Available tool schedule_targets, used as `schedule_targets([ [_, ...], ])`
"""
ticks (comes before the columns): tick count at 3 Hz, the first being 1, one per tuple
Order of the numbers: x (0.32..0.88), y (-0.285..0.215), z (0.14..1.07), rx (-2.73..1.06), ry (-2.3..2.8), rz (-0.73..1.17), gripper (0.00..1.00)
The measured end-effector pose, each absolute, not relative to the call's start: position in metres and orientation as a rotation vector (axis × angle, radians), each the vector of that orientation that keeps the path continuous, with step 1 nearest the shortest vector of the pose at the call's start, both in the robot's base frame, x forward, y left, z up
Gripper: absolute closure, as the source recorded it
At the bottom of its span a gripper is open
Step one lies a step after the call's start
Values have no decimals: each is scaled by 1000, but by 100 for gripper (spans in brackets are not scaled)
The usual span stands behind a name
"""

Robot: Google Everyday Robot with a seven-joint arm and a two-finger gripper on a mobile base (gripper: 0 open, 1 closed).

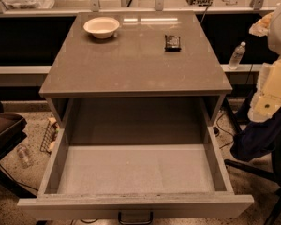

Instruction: Place rxbar chocolate into top drawer

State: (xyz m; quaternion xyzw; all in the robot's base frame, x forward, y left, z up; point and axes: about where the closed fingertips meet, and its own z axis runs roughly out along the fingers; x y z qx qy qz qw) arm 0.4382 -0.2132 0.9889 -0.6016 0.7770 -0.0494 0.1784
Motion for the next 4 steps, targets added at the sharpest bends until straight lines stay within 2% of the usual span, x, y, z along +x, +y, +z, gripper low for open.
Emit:
schedule_targets([
  [2, 451, -215, 986, -1652, 2158, -149, 0],
  [4, 532, -241, 985, -1319, 2175, -107, 0],
])
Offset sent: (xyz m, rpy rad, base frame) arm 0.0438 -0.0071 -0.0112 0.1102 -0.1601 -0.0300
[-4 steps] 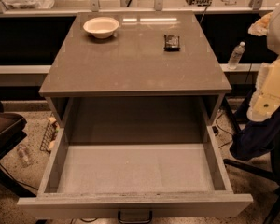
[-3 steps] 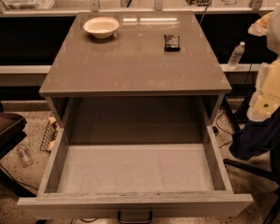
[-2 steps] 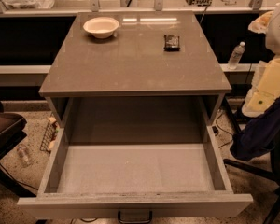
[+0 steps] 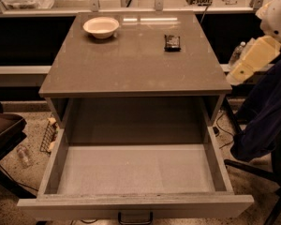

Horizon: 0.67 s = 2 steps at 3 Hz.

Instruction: Place rxbar chocolate into top drawer

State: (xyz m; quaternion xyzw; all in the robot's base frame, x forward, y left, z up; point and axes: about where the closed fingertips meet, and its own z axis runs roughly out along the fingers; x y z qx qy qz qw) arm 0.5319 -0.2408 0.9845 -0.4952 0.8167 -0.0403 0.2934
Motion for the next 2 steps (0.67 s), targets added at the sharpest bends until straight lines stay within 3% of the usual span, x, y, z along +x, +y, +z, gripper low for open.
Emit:
schedule_targets([
  [2, 608, -268, 988, -924, 2343, -115, 0],
])
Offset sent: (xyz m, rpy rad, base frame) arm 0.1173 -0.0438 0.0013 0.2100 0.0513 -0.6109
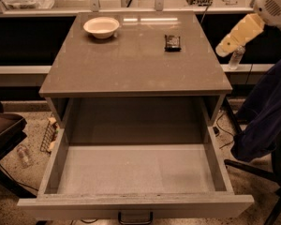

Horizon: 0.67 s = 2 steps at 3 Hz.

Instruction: Place rxbar chocolate into top drawer

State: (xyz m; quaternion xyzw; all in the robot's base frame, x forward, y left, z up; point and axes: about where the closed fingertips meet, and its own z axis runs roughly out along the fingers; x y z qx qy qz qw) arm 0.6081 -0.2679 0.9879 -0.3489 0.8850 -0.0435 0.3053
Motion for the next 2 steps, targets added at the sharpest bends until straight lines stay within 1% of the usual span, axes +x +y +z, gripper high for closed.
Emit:
schedule_targets([
  [2, 642, -287, 958, -469, 2512, -23, 0],
])
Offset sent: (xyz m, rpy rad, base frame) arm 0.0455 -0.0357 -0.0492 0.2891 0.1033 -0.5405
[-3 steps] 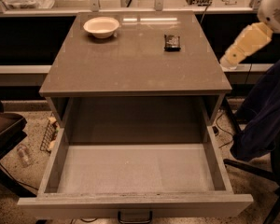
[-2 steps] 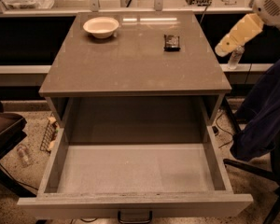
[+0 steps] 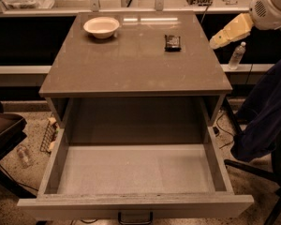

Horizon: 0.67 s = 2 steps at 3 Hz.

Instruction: Place rxbar chocolate into top drawer

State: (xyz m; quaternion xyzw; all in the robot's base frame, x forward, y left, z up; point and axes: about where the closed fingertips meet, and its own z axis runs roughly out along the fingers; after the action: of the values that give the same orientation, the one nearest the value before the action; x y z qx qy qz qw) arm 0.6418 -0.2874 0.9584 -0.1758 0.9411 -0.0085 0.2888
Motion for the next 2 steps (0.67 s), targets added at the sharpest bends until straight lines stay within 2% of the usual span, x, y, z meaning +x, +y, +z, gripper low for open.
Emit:
schedule_targets([
  [2, 643, -288, 955, -392, 2529, 1, 0],
])
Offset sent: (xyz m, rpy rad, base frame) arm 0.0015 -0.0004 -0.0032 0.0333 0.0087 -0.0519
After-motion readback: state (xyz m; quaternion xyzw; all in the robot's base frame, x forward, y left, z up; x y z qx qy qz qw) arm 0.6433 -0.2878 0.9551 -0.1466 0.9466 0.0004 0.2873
